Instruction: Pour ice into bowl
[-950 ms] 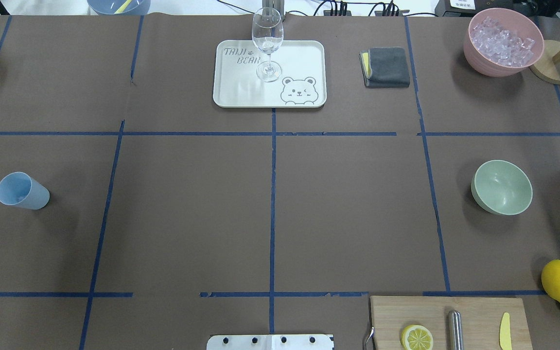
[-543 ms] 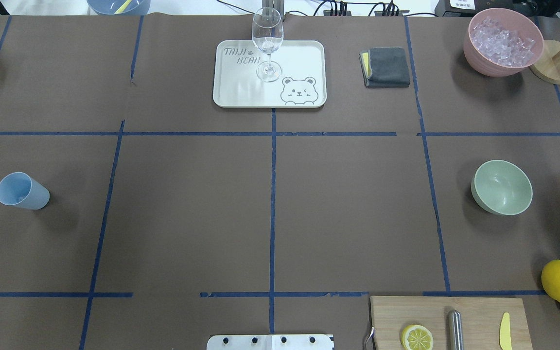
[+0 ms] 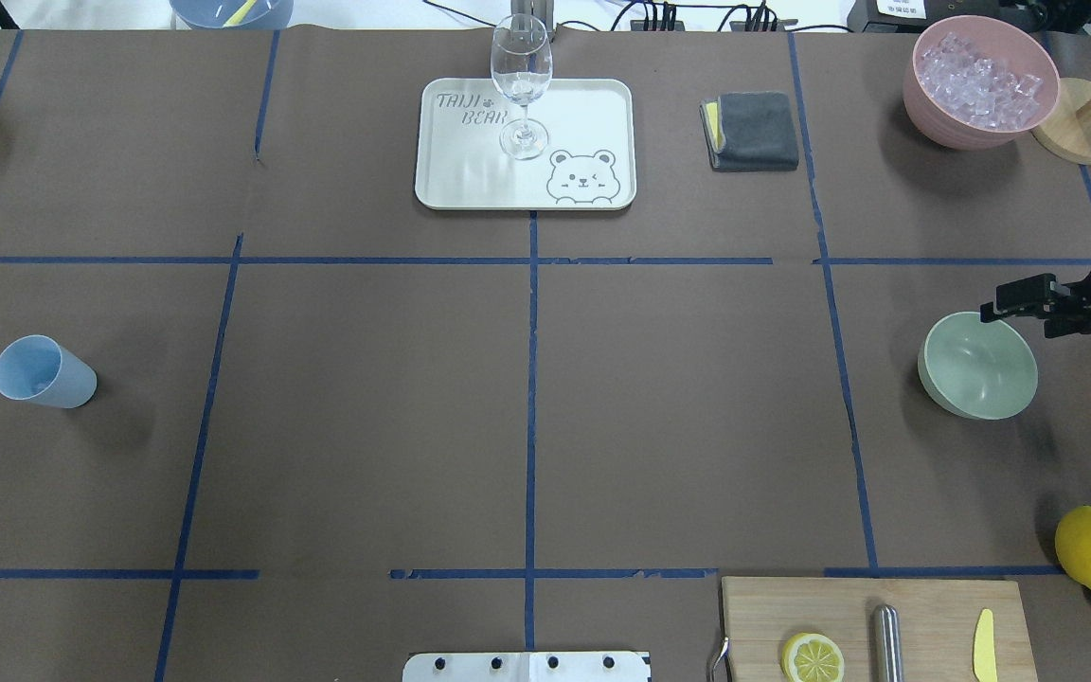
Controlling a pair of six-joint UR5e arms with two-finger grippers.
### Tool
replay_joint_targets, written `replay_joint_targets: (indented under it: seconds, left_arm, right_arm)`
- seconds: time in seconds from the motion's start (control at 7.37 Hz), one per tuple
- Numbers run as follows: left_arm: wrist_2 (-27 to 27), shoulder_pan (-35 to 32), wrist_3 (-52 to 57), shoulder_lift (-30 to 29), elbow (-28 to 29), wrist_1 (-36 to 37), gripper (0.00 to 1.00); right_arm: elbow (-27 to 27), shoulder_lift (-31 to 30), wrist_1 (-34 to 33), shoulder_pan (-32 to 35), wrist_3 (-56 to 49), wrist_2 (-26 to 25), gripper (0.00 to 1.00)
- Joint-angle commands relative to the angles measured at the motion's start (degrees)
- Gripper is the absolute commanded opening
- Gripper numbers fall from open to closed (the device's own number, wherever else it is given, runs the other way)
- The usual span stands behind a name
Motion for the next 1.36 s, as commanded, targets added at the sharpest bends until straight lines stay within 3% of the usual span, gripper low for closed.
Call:
replay_joint_targets:
  seconds: [0.0, 0.27, 0.41, 0.54, 0.68, 1.22]
  left_arm:
    - [1.31, 2.08, -2.41, 1.16, -0.11, -2.49, 1.00]
    - [1.31, 3.30, -2.49, 1.25, -0.02, -2.49, 1.00]
    - [1.31, 3.75, -2.50, 1.16, -0.02, -2.49, 1.00]
    - [1.31, 3.75, -2.50, 1.16, 0.07, -2.49, 1.00]
    - [1.31, 4.01, -2.93, 1.16, 0.24, -2.58, 1.00]
    - [5.08, 10.95, -9.00, 0.98, 0.24, -4.51, 1.00]
  right_arm:
    - [-0.10, -3.47, 1.68, -1.15, -0.03, -0.40, 1.00]
    - [-0.36, -3.56, 1.60, -3.86, 0.14, -2.58, 1.00]
    - [-0.36, -3.04, 1.25, -5.45, 0.67, -5.04, 0.90]
    - [-0.36, -2.95, 1.16, -5.64, 0.67, -5.06, 0.30]
    - [-0.28, -2.95, 1.16, -5.55, 0.59, -5.06, 0.00]
    - [2.26, -2.69, 1.34, -5.38, 0.58, -0.86, 0.00]
